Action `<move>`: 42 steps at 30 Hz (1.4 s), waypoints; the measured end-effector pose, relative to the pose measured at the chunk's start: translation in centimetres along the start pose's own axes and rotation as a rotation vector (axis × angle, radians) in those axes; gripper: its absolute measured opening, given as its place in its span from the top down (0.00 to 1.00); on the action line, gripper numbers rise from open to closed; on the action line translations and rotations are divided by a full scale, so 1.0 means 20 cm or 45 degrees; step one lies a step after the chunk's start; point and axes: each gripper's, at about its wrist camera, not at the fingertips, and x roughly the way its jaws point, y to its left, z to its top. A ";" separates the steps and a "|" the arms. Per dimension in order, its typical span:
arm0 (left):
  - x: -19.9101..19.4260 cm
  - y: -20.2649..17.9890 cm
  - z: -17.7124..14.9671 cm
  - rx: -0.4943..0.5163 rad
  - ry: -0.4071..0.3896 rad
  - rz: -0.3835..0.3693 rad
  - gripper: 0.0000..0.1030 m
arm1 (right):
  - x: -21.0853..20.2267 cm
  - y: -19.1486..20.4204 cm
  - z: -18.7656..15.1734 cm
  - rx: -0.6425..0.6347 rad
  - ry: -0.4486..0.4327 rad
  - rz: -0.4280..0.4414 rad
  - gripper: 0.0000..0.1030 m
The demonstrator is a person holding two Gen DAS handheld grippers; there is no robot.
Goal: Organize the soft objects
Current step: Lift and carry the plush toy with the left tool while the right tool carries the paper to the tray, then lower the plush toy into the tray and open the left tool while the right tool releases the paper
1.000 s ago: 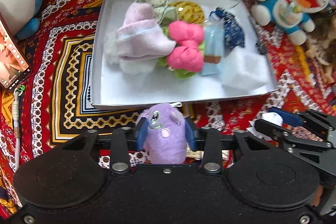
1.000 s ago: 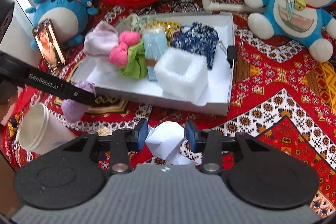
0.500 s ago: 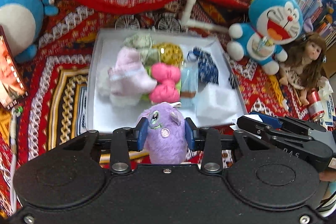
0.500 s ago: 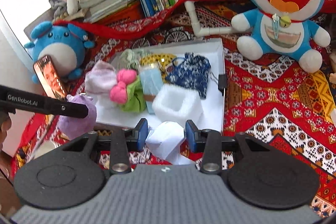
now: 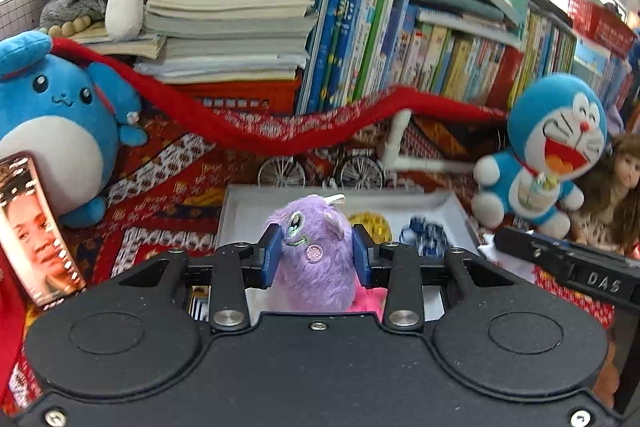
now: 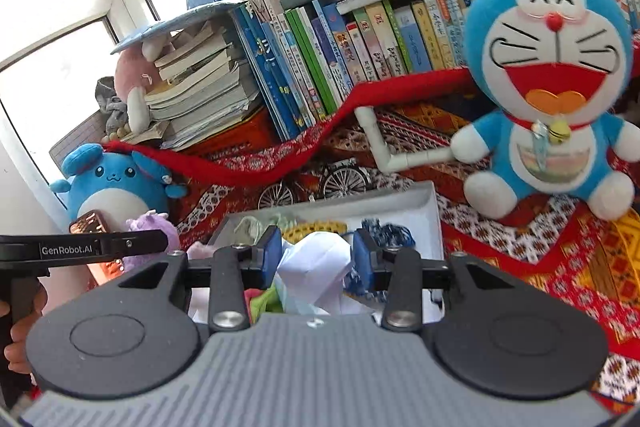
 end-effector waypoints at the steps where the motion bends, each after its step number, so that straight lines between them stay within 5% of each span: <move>1: 0.02 0.00 0.01 0.004 -0.008 0.000 0.66 | 0.03 0.00 0.01 -0.002 -0.003 0.000 0.56; 10: 0.22 -0.05 0.14 0.045 0.022 -0.080 0.66 | 0.30 0.02 0.07 0.000 0.039 -0.024 0.56; 20: 0.41 -0.02 0.05 0.100 0.126 -0.080 0.66 | 0.49 0.00 -0.02 -0.011 0.140 -0.050 0.56; 32: 0.46 -0.08 -0.02 0.170 0.159 -0.072 0.65 | 0.52 -0.02 -0.07 -0.002 0.174 -0.033 0.57; 42: 0.42 -0.10 -0.04 0.210 0.185 -0.053 0.58 | 0.48 -0.02 -0.07 0.026 0.158 0.024 0.46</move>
